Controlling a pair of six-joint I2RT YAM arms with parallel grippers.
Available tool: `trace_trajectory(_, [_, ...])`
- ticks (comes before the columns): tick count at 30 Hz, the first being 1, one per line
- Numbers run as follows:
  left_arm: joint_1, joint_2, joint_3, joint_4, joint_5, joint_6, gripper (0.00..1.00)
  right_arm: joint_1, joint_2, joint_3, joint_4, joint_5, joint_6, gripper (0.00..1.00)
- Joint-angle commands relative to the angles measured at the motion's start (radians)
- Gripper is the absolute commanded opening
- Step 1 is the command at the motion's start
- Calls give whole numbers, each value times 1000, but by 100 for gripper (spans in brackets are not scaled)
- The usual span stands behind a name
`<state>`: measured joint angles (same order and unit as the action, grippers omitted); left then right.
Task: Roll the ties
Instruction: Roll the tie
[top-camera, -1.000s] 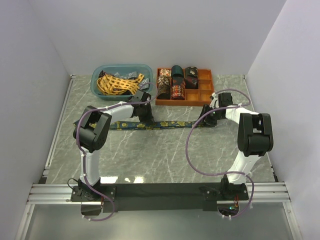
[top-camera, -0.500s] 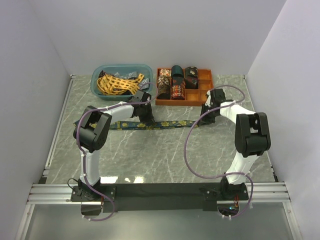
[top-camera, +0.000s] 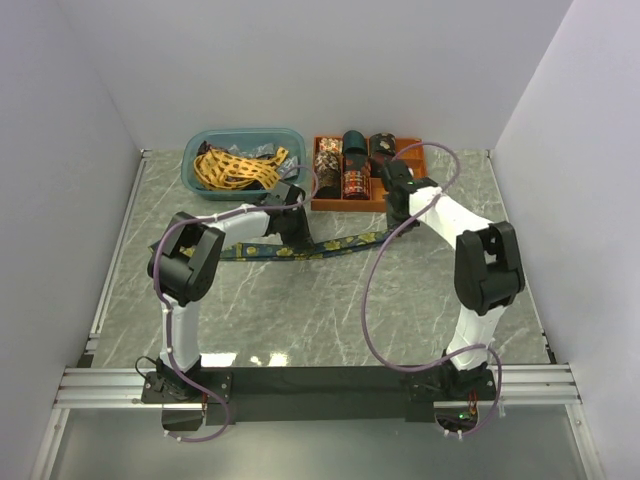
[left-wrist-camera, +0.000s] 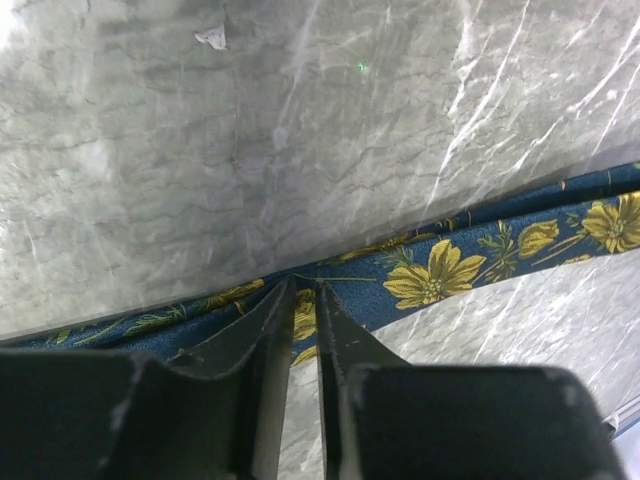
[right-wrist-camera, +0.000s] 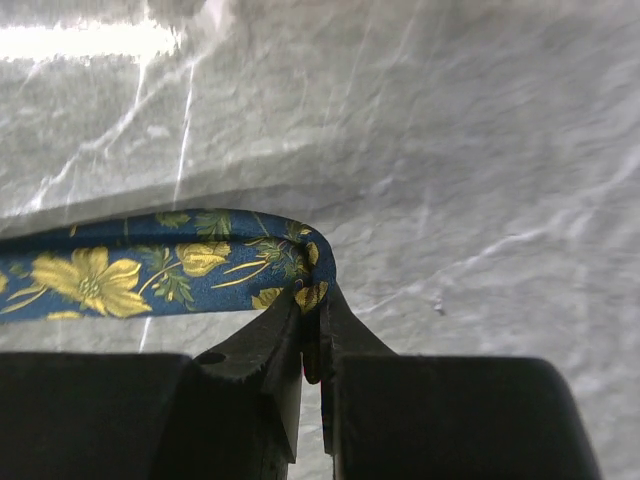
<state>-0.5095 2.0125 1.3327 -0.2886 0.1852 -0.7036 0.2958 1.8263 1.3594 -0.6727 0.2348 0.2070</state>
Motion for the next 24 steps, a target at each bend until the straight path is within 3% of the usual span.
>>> trace_trajectory(1, [0,-32,-24,-60,-47,1,23,40,48,73,-105,259,-24,0])
trace_trajectory(4, [2,-63,-29,-72,-56,-4,27,81,85,96,-126,320,-21,0])
trace_trajectory(5, [3,-72,-30,-76,-62,-4,36,100,90,99,-126,334,-18,0])
trace_trajectory(6, [6,-90,-35,-80,-67,-4,39,104,99,99,-126,349,-15,0])
trace_trajectory(10, [29,-136,-69,-77,-66,-8,44,138,123,112,-134,391,-14,0])
trace_trajectory(15, [57,-155,-99,-75,-67,-10,43,186,165,150,-163,458,-15,0])
trace_trajectory(24, [58,-146,-141,-54,-29,-40,32,266,249,237,-220,508,3,2])
